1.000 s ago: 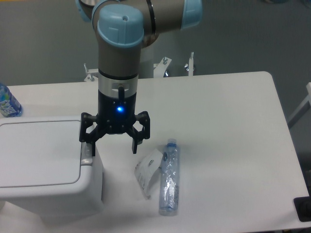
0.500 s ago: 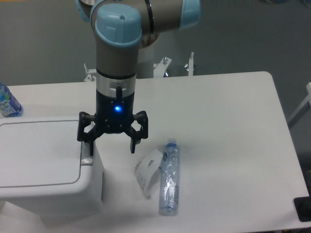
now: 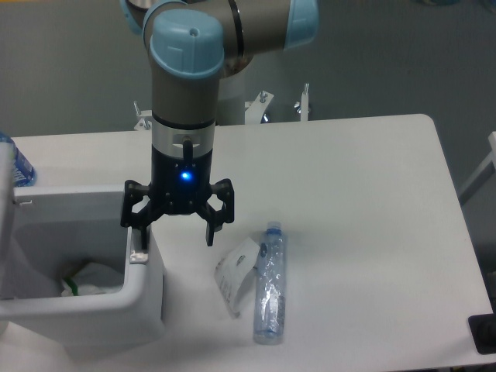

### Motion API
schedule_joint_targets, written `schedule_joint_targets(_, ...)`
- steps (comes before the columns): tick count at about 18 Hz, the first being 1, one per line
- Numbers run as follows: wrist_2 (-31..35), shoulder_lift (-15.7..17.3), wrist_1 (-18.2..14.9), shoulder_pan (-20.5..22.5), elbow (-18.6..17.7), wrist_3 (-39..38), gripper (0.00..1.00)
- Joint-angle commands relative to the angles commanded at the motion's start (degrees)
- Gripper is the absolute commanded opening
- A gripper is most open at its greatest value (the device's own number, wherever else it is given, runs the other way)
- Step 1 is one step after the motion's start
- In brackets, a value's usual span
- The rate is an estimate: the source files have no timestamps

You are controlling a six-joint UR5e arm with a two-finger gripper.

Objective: Open the trash can
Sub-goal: 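Press the button so the lid pops open, then lift the gripper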

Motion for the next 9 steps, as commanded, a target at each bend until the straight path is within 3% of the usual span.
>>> schedule_joint_targets(4, 2.09, 0.35, -0.09, 0.7, 2.37, -0.18, 1.0)
schedule_joint_targets(9, 9.66, 2.81, -0.61, 6.67, 3.17, 2.88, 1.0)
